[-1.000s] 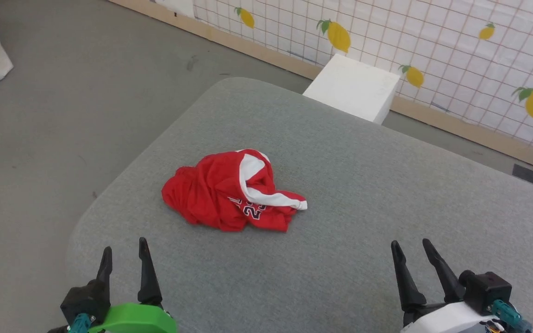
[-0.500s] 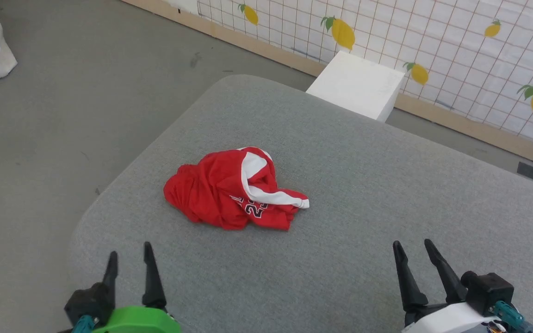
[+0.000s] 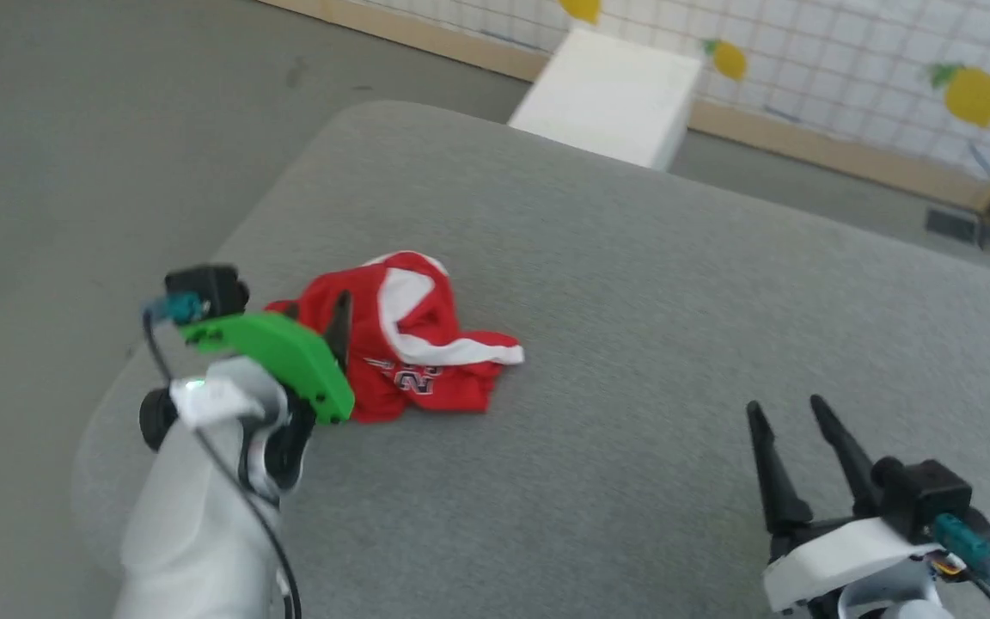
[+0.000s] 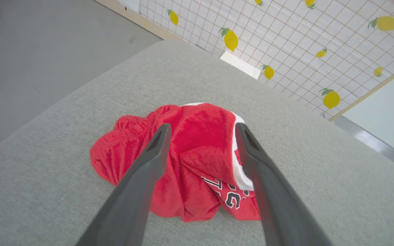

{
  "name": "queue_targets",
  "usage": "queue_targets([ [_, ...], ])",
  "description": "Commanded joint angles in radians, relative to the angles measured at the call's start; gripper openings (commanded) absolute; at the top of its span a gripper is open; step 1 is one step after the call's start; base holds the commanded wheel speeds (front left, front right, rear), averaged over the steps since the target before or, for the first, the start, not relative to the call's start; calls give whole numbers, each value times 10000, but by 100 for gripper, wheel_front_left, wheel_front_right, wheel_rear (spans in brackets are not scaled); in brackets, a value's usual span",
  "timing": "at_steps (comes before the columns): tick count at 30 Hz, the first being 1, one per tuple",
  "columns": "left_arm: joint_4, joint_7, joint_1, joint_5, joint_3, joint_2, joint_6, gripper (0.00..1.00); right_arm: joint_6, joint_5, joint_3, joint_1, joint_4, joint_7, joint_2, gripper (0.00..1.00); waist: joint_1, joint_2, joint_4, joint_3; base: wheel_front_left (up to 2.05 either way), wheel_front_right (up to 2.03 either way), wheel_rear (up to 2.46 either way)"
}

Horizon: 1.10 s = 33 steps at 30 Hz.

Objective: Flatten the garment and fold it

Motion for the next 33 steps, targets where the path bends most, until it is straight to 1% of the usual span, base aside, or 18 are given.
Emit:
queue_targets([
  [1, 421, 593, -397, -150, -66, 104, -24, 100, -15, -117, -103, -74, -107, 76, -16, 100, -1, 0, -1031, 860, 0, 0, 0],
  [3, 1052, 1477, -868, -226, -126, 226, 95, 100, -15, -216, -247, -45, -237, 161, -16, 100, -1, 0, -1359, 1067, 0, 0, 0],
  [5, 1528, 2033, -1192, -125, -200, 391, 311, 100, -15, -264, -353, -8, -353, 217, -16, 100, -1, 0, -1641, 1249, 0, 0, 0],
  [8, 2169, 2522, -1322, 7, -257, 572, 641, 100, -15, -309, -404, 33, -455, 261, -16, 100, -1, 0, -1969, 1408, 0, 0, 0],
  [11, 2514, 2399, -1223, 140, -135, 703, 1145, 100, -15, -294, -430, 8, -480, 238, -16, 100, -1, 0, -2199, 1453, 0, 0, 0],
  [12, 2548, 2176, -1178, 190, -103, 736, 1237, 51, -15, -268, -444, -7, -470, 217, -16, 100, -1, 0, -2249, 1447, 0, 0, 0],
  [13, 2488, 1730, -1161, 317, -92, 815, 1289, 0, -15, -245, -440, -18, -454, 200, -16, 100, -1, 0, -2283, 1420, 0, 0, 0],
  [14, 2543, 1354, -1082, 419, -92, 867, 1342, 0, -15, -196, -419, -15, -409, 181, -16, 100, -1, 0, -2315, 1343, 0, 0, 0],
  [16, 2636, 885, -979, 391, -34, 844, 1302, 0, -15, -99, -355, 36, -278, 160, -16, 100, -1, 0, -2340, 1150, 0, 0, 0],
  [19, 2655, 249, -1097, 363, 44, 961, 1098, 0, -15, 11, -220, 71, -95, 93, -16, 100, -1, 0, -2377, 811, 0, 0, 0],
  [21, 2542, -168, -1419, 359, 54, 1117, 807, 0, -15, 60, -154, 53, 7, 35, -16, 100, -1, 0, -2441, 595, 0, 0, 0],
  [23, 2238, -625, -1888, 282, 44, 1243, 296, 0, -15, 144, -118, 31, 127, -37, -16, 100, -1, 0, -2549, 338, 0, 0, 0],
  [25, 1911, -962, -2486, 348, -46, 1509, -164, 0, -15, 262, -84, 44, 260, -106, -16, 100, -1, 0, -2728, 105, 0, 0, 0],
  [26, 1763, -1087, -2753, 323, -47, 1582, -338, 0, -15, 312, -66, 40, 323, -136, -16, 100, -1, 0, -2831, 12, 0, 0, 0],
  [28, 1407, -1208, -3414, 376, -162, 1713, -576, 0, -15, 377, -53, 58, 431, -193, -16, 100, -1, 0, -3068, -159, 0, 0, 0],
  [31, 914, -1129, -4389, 347, -430, 1720, -851, 0, -15, 458, -72, 58, 636, -271, -16, 100, -1, 0, -3487, -376, 0, 0, 0],
  [33, 642, -984, -5026, 173, -581, 1609, -978, 0, -15, 499, -109, 49, 741, -323, -16, 100, -1, 0, -3820, -492, 0, 0, 0],
])
